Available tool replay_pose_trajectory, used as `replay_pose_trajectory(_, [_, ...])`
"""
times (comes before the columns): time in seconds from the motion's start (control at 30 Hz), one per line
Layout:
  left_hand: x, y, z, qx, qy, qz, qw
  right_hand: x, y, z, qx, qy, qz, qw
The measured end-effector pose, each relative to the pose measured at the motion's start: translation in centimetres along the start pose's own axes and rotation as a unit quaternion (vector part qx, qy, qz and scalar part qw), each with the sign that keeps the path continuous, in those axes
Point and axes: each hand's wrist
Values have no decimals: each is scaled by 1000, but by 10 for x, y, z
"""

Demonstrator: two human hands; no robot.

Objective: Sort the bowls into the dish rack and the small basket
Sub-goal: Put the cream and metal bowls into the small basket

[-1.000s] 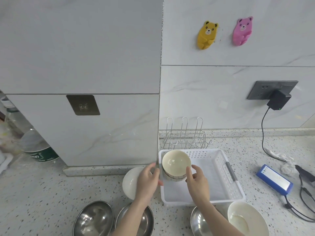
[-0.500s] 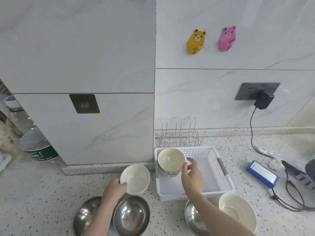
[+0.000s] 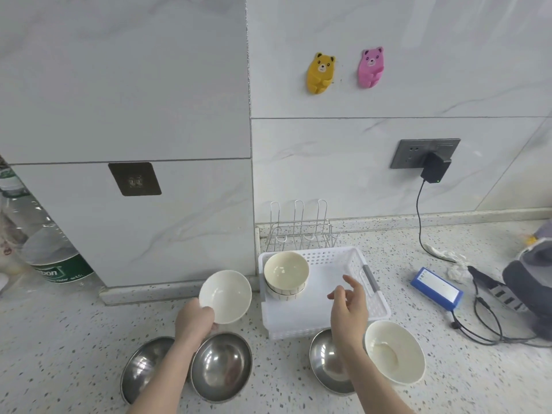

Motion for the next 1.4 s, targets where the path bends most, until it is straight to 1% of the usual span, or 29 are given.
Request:
replay_pose_trajectory(0.1, [2, 8, -4, 32, 26, 20, 999, 9, 8, -21, 32, -9, 13, 999])
replay_pose_trajectory(0.2, [7, 23, -8, 23, 67, 21, 997, 20, 15, -40, 49, -10, 41, 998])
replay_pose_trajectory(0.27, [8, 36, -6, -2, 95, 19, 995, 26, 15, -52, 56, -1, 52, 997])
replay_pose_trajectory(0.37, [9, 55, 5, -64, 139, -3, 988, 35, 9, -74, 62, 32, 68, 995])
replay_pose_trajectory(0.43, [11, 67, 14, -101, 171, -28, 980, 40, 3, -91, 59, 76, 83, 992])
replay_pose_trajectory(0.53, [15, 87, 34, -131, 201, -62, 969, 44, -2, -122, 49, 142, 106, 983])
replay_pose_trajectory(0.6, [19, 101, 48, -143, 210, -67, 965, 45, -5, -142, 35, 181, 122, 975])
replay_pose_trajectory(0.67, [23, 116, 61, -151, 212, -64, 964, 48, -7, -159, 2, 222, 147, 964])
replay_pose_trajectory(0.8, [34, 147, 84, -159, 245, -52, 955, 61, -3, -180, -139, 279, 198, 929])
replay_pose_trajectory(0.87, [40, 160, 95, -157, 263, -49, 951, 65, 0, -186, -181, 272, 206, 922])
replay_pose_trajectory(0.93, [43, 170, 104, -154, 268, -49, 950, 69, 0, -189, -203, 245, 208, 925])
replay_pose_trajectory(1.07, [45, 182, 119, -154, 267, -57, 950, 71, -1, -188, -211, 132, 227, 942])
replay_pose_trajectory(1.23, [43, 192, 134, -154, 288, -73, 942, 72, -4, -197, -172, 127, 193, 957])
replay_pose_trajectory(1.4, [46, 192, 137, -136, 302, -73, 941, 67, -25, -220, -129, 138, 170, 967])
Point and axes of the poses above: each hand's wrist, its own y-axis away from the middle knuckle, its own z-axis out of the palm, x = y × z, and after that the axes turned 11 degrees about -z, right-handed
